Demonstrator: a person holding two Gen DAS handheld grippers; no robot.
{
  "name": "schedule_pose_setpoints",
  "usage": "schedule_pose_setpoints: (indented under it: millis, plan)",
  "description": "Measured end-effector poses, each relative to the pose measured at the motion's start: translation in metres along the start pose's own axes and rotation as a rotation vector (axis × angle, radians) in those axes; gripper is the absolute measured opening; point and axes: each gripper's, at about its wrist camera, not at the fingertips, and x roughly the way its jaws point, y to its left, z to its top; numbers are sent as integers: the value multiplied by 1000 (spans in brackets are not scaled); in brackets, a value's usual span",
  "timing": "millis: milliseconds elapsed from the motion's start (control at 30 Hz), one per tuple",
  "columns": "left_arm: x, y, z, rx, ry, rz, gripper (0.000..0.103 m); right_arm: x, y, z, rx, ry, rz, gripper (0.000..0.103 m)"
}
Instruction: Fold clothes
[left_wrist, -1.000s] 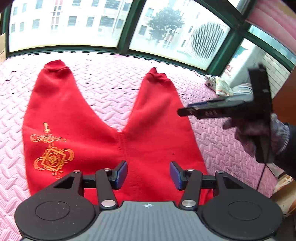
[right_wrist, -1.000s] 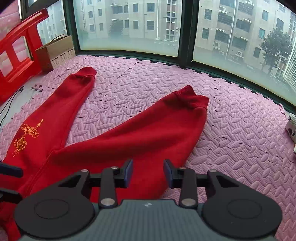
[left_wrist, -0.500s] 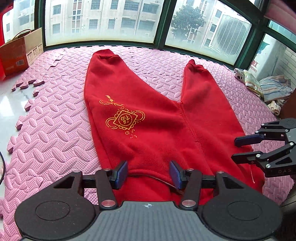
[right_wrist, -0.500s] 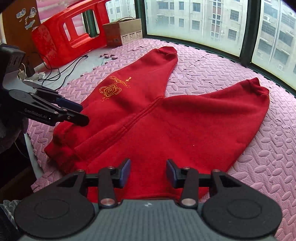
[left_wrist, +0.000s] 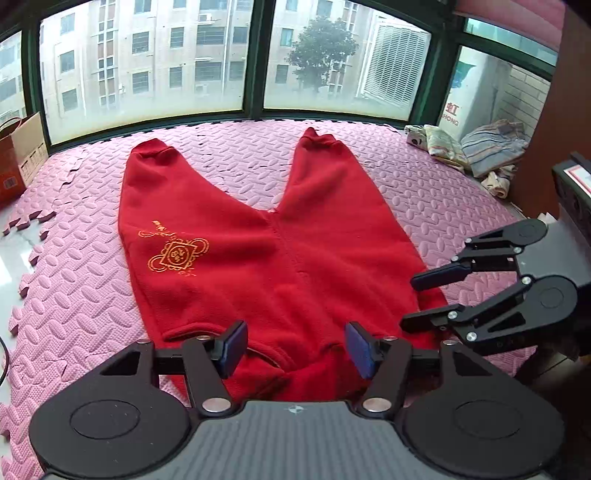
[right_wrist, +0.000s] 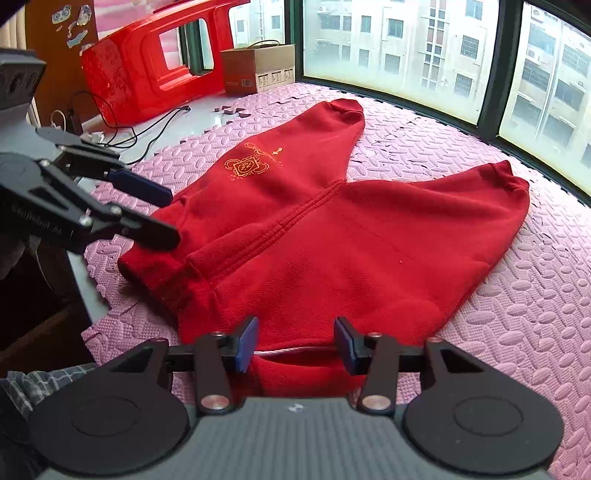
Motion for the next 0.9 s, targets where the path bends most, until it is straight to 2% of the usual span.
schedule_pose_setpoints:
  millis: [133, 267, 433, 633, 733, 800, 900]
  plan:
    - [4, -43, -3, 106, 4, -79, 70, -13, -22, 5, 63, -18, -27, 46]
    - [21, -76, -1, 187, 17, -118, 71, -15, -53, 9, 153, -19, -83, 46]
    - [48, -98, -3, 273, 21, -71, 69, -11, -92, 15, 268, -20, -103, 46]
    - [62, -104, -8, 303, 51, -65, 67, 8, -138, 31, 362, -12, -141, 45]
    - [65, -100, -7, 302, 56, -62, 56, 20, -158, 40, 400, -16, -162, 45]
    - [67, -98, -5, 303, 63, -53, 44, 33, -179, 53, 434, -23, -192, 45]
    - [66, -89, 1, 271, 61, -80, 28, 50, -202, 66, 467, -35, -230, 45]
